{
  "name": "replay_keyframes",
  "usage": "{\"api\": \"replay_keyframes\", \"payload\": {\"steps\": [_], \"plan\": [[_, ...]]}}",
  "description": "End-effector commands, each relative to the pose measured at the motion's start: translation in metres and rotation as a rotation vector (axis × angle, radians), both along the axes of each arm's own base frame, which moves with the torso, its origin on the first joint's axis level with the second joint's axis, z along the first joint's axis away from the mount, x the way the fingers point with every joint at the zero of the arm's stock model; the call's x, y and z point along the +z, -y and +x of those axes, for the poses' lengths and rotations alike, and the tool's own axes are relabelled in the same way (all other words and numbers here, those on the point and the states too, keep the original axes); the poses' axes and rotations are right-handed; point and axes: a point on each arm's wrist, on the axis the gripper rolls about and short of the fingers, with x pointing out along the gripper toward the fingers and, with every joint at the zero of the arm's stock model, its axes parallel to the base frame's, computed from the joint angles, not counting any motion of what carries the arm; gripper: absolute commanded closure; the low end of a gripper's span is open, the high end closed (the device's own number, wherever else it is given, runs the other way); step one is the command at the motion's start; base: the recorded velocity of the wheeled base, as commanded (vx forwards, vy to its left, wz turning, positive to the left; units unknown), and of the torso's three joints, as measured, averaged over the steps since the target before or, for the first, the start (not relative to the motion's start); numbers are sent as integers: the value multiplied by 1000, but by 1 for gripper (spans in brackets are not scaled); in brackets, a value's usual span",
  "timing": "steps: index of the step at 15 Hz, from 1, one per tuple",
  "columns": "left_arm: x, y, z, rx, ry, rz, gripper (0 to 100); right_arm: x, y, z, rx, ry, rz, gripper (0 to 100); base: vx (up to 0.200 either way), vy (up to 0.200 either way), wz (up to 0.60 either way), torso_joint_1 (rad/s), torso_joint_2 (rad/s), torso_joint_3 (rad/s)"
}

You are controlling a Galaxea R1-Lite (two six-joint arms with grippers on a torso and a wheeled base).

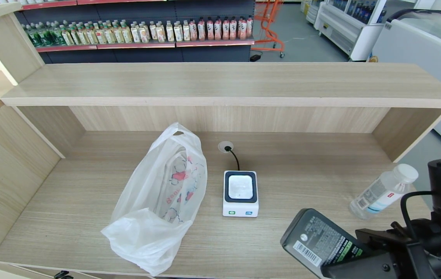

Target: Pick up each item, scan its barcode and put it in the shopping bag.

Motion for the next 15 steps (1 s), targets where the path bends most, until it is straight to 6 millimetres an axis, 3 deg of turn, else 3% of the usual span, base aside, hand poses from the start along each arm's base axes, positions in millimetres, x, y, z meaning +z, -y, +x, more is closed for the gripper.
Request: {"api": "replay_keyframes", "payload": {"steps": [1,2,3,5,7,8,9,10,13,14,15], "plan": [[0,0,0,1,0,0,0,9,3,-5,-37,-100,20,100,0,0,0,0,0,0],[0,0,0,1,0,0,0,17,11,-6,-112,-269,45,100,0,0,0,0,0,0],[0,0,0,1,0,0,0,31,35,-11,-297,-503,122,100,0,0,0,0,0,0],[0,0,0,1,0,0,0,54,65,-30,-560,-740,302,100,0,0,0,0,0,0],[0,0,0,1,0,0,0,50,69,-35,-590,-1012,364,100,0,0,0,0,0,0],[0,0,0,1,0,0,0,61,68,-30,-606,-1262,443,100,0,0,0,0,0,0],[0,0,0,1,0,0,0,70,68,-24,-663,-1484,558,100,0,0,0,0,0,0],[0,0,0,1,0,0,0,74,69,-14,-811,-1698,792,100,0,0,0,0,0,0],[0,0,0,1,0,0,0,65,20,11,-891,-2518,1231,100,0,0,0,0,0,0],[0,0,0,1,0,0,0,55,0,25,-964,-2658,1273,100,0,0,0,0,0,0],[0,0,0,1,0,0,0,44,-16,41,961,2637,-1235,100,0,0,0,0,0,0]]}}
